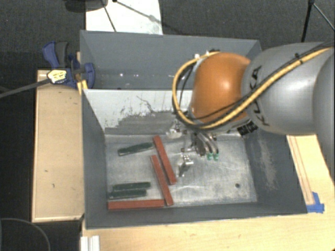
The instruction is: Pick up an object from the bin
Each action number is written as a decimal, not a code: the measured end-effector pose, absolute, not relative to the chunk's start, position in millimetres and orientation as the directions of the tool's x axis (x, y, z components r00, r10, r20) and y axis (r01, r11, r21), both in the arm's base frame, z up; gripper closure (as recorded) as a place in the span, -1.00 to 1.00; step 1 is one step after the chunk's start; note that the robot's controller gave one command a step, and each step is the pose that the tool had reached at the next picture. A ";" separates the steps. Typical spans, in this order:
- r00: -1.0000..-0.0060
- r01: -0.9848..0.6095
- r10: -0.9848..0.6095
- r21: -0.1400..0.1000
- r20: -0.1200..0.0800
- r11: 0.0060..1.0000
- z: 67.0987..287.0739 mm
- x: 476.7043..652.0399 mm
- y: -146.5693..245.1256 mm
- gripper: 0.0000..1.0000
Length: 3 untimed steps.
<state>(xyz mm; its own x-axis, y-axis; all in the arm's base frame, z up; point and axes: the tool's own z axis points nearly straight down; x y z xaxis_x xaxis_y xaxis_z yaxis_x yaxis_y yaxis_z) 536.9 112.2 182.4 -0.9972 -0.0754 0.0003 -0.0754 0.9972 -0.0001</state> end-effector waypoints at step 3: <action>-0.810 -0.586 -0.586 -0.001 -0.009 0.810 72.9 547.9 161.5 1.00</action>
Offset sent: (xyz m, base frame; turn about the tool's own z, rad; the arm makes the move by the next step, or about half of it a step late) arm -0.0041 -0.0416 -0.0980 0.0847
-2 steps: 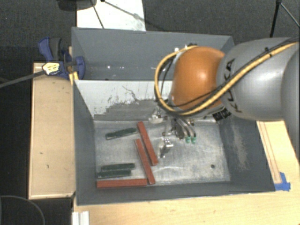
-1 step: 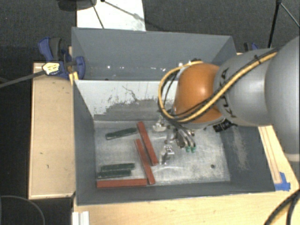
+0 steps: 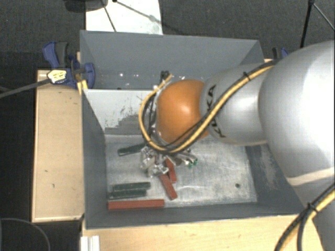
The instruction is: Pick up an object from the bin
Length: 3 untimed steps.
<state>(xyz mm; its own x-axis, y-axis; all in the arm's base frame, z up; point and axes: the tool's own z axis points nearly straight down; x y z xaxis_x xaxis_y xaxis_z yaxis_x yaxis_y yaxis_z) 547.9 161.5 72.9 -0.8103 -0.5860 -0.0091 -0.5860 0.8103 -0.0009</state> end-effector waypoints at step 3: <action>-0.515 -0.857 -0.857 -0.018 -0.013 0.515 75.5 493.2 195.9 1.00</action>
Offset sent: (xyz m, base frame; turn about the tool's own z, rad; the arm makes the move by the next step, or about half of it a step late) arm 0.0000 0.0000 0.0000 0.0000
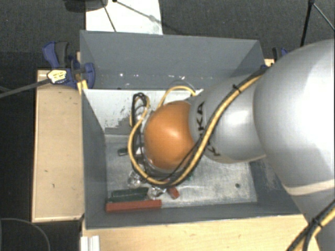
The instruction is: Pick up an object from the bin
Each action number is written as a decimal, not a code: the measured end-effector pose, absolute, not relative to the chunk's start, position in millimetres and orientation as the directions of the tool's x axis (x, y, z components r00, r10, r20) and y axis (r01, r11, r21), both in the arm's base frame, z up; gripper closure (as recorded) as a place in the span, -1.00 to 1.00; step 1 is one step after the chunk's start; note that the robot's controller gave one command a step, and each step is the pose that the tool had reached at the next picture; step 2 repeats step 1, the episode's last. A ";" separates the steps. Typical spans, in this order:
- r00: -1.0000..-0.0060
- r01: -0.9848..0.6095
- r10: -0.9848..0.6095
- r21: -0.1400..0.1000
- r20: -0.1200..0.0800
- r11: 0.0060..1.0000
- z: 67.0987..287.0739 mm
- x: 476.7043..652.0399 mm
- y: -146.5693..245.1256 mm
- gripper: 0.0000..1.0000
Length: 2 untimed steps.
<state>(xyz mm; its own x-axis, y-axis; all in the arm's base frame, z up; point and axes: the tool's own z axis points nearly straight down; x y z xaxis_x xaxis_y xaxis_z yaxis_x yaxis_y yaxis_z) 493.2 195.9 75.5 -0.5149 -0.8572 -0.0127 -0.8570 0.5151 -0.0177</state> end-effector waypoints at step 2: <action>-0.515 -0.857 -0.857 -0.018 -0.013 0.515 75.5 493.2 195.9 1.00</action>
Offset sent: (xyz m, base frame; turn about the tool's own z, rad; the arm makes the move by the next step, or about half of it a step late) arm 0.0088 -0.0212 0.0262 -0.0145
